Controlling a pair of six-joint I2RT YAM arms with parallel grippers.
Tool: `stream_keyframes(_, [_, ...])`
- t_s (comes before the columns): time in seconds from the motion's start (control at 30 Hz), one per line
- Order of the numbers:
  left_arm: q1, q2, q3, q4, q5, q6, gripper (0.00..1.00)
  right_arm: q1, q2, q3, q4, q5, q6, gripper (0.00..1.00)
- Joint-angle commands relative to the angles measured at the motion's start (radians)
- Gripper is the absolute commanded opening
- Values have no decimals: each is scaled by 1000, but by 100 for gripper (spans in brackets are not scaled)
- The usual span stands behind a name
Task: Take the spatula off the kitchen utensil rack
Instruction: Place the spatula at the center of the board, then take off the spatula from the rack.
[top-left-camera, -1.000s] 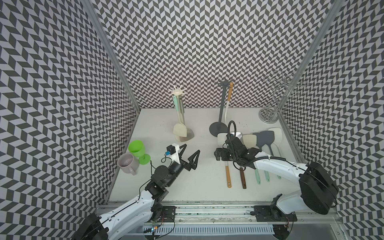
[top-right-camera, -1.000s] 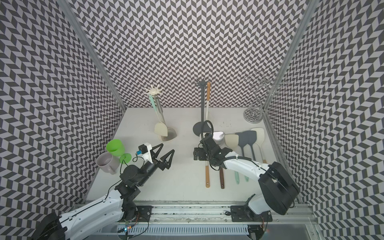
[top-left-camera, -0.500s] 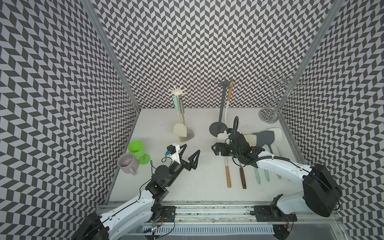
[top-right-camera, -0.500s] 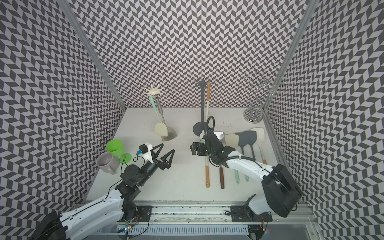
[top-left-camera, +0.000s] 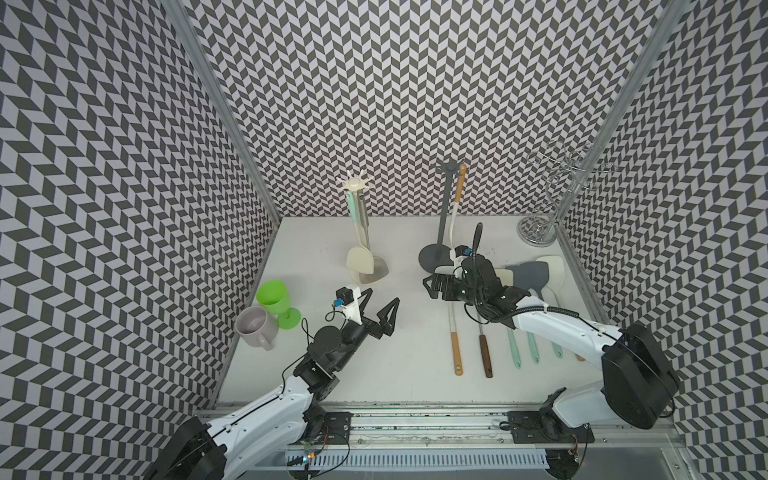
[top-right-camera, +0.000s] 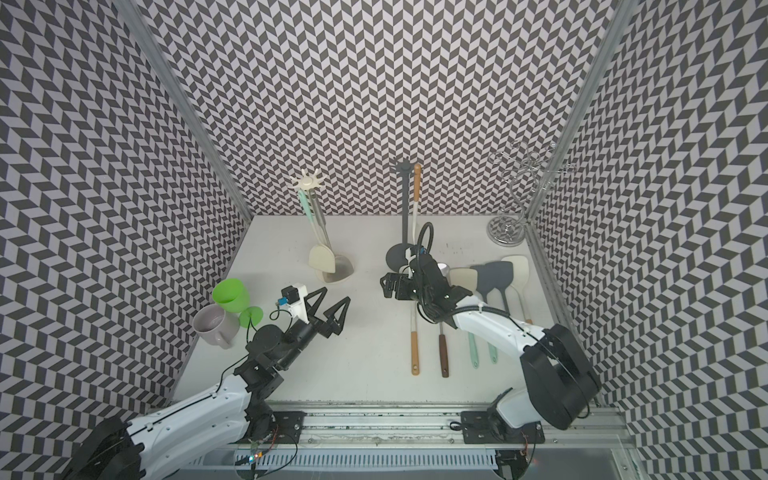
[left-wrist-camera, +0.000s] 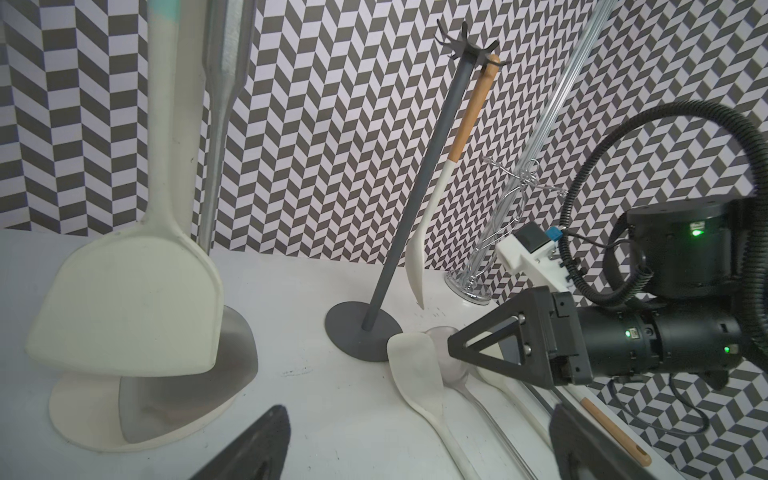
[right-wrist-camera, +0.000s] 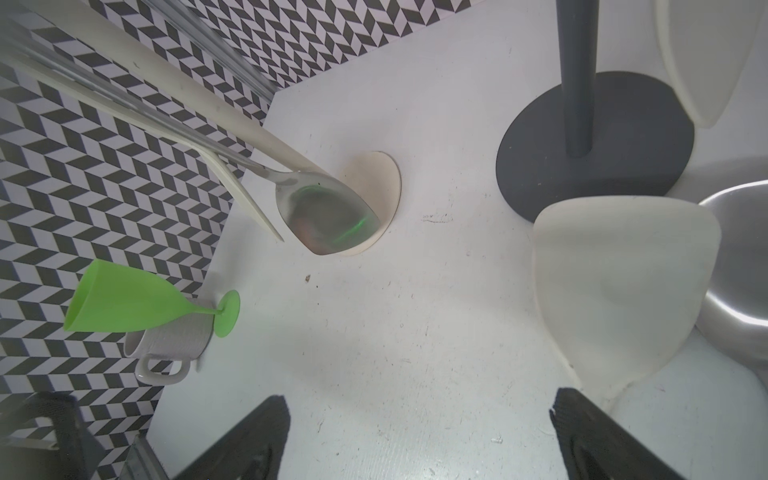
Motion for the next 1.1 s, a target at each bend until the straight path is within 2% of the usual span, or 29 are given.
stream_keyframes(0.0, [23, 32, 50, -25, 23, -41, 99, -5, -7, 25, 121, 56, -51, 100])
stream_keyframes(0.37, [104, 156, 97, -48, 127, -102, 99, -11, 18, 98, 233, 177, -174, 100])
stream_keyframes(0.53, [115, 162, 95, -40, 132, -105, 99, -40, 57, 137, 261, 133, -227, 97])
stream_keyframes(0.87, [123, 153, 75, -9, 123, -86, 99, -183, 60, 99, 411, -17, -296, 87])
stream_keyframes(1.07, [123, 165, 78, -6, 133, -86, 99, -225, 144, 181, 419, -2, -383, 77])
